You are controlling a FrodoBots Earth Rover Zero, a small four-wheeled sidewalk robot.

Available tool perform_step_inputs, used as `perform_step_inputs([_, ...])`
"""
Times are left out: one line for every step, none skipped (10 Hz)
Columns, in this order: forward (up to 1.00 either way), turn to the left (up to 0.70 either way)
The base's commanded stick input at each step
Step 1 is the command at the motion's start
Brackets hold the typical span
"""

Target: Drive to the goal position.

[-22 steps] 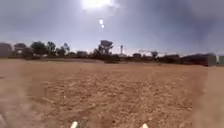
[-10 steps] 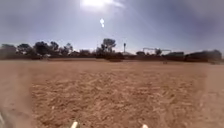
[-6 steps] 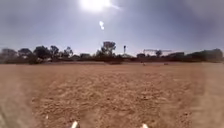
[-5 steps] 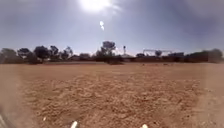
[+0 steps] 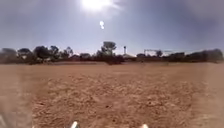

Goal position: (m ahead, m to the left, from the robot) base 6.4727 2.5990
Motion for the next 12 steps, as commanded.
perform_step_inputs([0.45,0.0])
perform_step_inputs([0.45,0.0])
perform_step_inputs([0.45,0.0])
perform_step_inputs([0.45,0.0])
perform_step_inputs([0.45,0.0])
perform_step_inputs([0.45,0.0])
perform_step_inputs([0.45,0.0])
perform_step_inputs([0.45,0.0])
perform_step_inputs([0.45,0.0])
perform_step_inputs([0.45,0.0])
perform_step_inputs([0.45,0.0])
perform_step_inputs([0.45,0.0])
